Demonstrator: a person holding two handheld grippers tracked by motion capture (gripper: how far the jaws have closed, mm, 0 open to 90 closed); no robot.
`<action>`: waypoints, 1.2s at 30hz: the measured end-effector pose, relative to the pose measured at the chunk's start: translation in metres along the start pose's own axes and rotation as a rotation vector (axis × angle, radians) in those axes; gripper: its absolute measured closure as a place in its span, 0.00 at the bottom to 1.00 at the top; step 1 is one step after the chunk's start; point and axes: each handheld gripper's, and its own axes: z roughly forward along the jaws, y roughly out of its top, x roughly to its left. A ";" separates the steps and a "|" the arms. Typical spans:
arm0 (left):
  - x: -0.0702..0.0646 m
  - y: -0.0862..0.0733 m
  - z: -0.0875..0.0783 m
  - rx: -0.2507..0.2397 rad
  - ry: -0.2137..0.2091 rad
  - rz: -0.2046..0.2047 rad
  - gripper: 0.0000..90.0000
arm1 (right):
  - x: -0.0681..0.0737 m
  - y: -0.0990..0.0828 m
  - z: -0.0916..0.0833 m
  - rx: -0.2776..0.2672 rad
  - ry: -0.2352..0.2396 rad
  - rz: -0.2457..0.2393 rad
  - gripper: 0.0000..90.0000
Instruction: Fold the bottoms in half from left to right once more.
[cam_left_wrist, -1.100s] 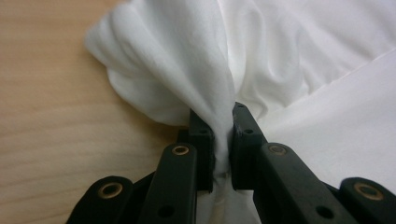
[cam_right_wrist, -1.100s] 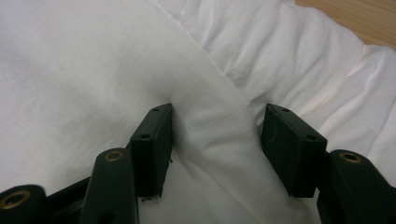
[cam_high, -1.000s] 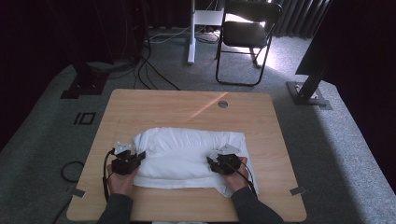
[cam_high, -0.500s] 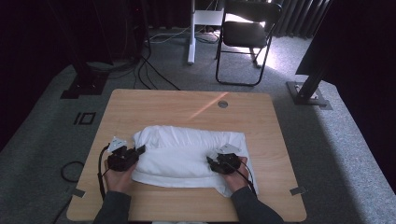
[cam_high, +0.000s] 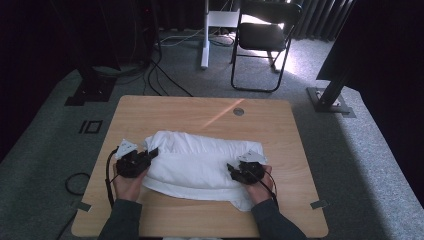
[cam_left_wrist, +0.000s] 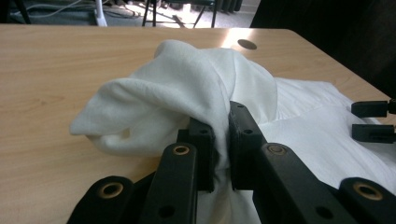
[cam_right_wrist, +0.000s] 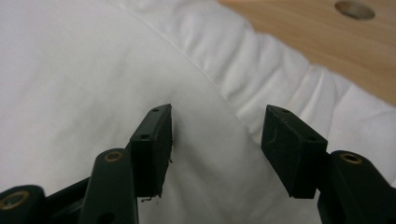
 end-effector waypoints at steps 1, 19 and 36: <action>0.000 0.000 0.000 0.000 0.000 0.000 0.92 | 0.000 0.000 0.000 0.000 0.000 0.000 0.47; -0.014 0.034 -0.002 -0.064 -0.051 0.044 0.93 | 0.042 0.023 0.049 0.077 0.038 -0.093 0.47; -0.046 0.061 0.008 -0.106 -0.131 0.108 0.93 | 0.084 0.043 0.086 0.045 0.059 -0.157 0.47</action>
